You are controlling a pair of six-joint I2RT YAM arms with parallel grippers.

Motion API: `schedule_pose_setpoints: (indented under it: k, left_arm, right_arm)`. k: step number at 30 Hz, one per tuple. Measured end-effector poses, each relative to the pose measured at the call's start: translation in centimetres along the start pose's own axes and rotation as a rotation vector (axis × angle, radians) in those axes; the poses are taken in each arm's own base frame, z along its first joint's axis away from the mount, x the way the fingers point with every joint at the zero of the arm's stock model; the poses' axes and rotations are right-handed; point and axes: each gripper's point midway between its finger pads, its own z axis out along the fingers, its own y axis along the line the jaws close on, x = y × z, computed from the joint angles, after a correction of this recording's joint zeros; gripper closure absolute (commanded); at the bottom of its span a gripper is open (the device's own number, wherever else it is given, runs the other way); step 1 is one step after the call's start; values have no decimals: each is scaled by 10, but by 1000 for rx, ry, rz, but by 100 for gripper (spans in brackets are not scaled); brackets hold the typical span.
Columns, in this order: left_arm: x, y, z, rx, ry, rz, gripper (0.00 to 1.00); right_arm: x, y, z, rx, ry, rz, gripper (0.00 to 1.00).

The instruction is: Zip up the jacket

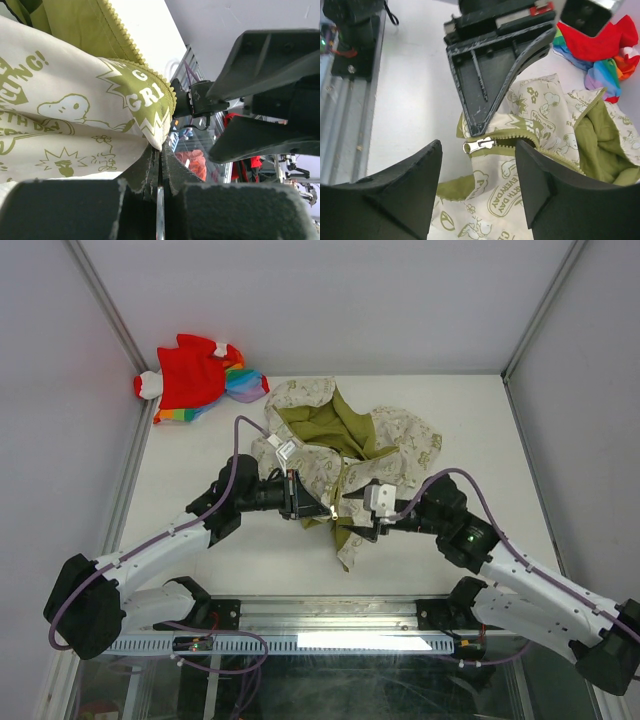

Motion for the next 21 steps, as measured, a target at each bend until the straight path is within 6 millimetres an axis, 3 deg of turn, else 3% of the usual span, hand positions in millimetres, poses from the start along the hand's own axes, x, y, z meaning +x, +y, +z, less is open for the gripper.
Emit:
schedule_pose_setpoints:
  k: [6, 15, 21]
  left_arm:
    - [4, -1, -1, 6, 19, -7, 100]
    - [4, -1, -1, 7, 20, -7, 100]
    - [4, -1, -1, 6, 21, -8, 100]
  right_arm:
    - [26, 11, 5, 9, 68, -154, 46]
    - [35, 9, 14, 37, 109, -262, 49]
    - [39, 6, 17, 53, 122, -278, 57]
